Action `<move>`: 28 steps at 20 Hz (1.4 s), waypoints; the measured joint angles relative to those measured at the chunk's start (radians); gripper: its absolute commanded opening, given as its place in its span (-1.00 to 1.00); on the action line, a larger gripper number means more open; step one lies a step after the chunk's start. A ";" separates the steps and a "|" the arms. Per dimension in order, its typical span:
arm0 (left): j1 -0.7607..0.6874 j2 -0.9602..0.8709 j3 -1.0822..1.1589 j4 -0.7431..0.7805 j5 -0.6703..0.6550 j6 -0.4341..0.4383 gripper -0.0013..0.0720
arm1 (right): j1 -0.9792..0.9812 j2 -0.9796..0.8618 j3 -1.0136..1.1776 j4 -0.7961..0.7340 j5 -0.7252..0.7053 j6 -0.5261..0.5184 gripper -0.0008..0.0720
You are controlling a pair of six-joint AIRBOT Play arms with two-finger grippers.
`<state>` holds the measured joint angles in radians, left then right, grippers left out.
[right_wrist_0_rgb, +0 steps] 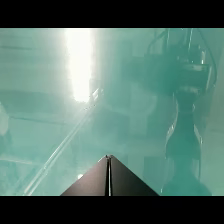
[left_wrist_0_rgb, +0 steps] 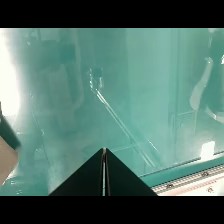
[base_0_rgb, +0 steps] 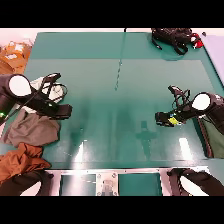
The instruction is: Fold the shirts.
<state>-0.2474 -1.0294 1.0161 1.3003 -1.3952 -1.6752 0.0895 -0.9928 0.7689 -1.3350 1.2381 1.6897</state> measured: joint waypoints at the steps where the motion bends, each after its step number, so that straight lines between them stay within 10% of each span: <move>1: 0.000 0.000 0.000 0.000 0.000 0.000 -0.89 | 0.000 0.000 0.000 0.000 0.000 0.000 -0.95; 19: 0.000 0.000 0.000 0.000 0.019 0.000 -0.89 | 0.000 0.000 0.000 0.000 0.000 0.000 -0.95; 28: 0.000 0.000 0.000 -0.003 0.242 0.006 -0.78 | 0.000 0.000 0.000 0.000 -0.042 0.000 -0.95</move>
<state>-0.2474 -1.0294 1.0157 1.2968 -1.1530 -1.6695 0.0895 -0.9928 0.7689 -1.3346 1.1965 1.6897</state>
